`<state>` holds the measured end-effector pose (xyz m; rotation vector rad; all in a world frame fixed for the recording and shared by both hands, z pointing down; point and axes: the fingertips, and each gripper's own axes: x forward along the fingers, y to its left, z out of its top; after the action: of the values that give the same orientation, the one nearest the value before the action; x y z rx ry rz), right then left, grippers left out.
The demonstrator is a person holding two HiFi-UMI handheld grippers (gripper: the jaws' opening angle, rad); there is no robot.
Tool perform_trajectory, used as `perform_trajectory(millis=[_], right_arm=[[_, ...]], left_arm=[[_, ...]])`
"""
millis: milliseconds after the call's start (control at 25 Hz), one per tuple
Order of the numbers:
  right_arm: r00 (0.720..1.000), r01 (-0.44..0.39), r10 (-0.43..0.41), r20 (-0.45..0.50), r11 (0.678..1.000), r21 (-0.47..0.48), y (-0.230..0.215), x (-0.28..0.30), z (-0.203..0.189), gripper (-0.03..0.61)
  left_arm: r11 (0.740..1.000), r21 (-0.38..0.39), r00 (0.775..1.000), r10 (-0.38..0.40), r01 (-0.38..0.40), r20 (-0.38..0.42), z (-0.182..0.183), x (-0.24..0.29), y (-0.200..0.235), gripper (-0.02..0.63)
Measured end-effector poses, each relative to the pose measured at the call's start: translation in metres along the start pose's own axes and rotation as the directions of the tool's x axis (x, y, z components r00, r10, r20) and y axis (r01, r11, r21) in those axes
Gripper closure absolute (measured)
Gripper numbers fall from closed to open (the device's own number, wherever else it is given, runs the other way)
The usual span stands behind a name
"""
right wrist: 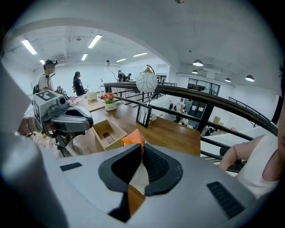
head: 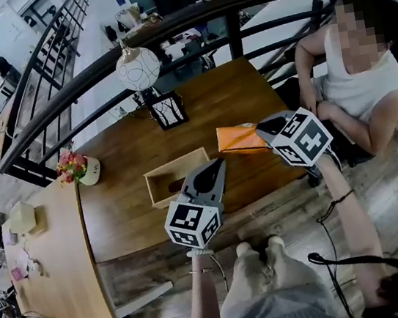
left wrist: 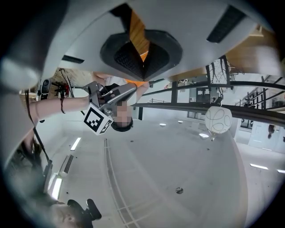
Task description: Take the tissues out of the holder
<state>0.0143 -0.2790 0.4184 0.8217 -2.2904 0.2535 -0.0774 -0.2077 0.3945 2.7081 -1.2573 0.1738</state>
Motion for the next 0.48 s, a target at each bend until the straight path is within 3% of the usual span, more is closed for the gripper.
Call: perform_trajectory(millis=[480], right_arm=[[0.995,0.098,-0.099,-0.014,0.995,-0.028,-0.036,0.023,-0.057,0.549]], left_arm=[[0.996,-0.091,0.999,0.018,-0.02,-0.027,-0.031,0.059,-0.036,0.606]])
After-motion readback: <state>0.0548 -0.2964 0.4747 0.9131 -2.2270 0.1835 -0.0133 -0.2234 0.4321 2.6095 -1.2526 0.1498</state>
